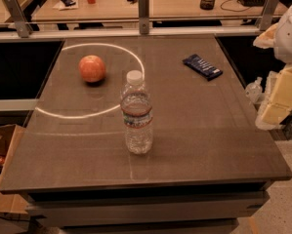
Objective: Knock water bottle over
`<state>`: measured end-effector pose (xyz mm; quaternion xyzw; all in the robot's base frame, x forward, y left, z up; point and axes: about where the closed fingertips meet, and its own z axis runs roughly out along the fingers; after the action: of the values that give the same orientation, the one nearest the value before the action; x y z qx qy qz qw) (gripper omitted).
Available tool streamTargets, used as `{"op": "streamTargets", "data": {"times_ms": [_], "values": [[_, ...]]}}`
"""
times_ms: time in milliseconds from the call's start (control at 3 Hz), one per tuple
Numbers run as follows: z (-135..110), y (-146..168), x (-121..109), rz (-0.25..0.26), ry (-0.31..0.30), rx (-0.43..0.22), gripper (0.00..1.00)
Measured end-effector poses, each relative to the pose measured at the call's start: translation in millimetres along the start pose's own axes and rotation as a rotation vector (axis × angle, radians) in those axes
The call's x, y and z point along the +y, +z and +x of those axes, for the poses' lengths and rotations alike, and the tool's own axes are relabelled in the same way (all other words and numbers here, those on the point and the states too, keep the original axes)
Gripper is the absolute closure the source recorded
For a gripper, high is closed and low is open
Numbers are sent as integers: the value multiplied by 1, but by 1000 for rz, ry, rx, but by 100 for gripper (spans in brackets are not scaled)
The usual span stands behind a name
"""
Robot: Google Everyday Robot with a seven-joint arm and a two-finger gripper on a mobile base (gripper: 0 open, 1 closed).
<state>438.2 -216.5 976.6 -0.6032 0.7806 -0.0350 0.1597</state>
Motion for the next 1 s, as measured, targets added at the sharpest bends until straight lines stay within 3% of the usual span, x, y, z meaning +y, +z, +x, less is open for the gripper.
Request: {"op": "streamTargets", "data": {"times_ms": [333,667,1000], "values": [[0,0,0,0,0,0,0],[3,0,4,2,102,-88,0],[21,17,14,9,272,-250,0]]}}
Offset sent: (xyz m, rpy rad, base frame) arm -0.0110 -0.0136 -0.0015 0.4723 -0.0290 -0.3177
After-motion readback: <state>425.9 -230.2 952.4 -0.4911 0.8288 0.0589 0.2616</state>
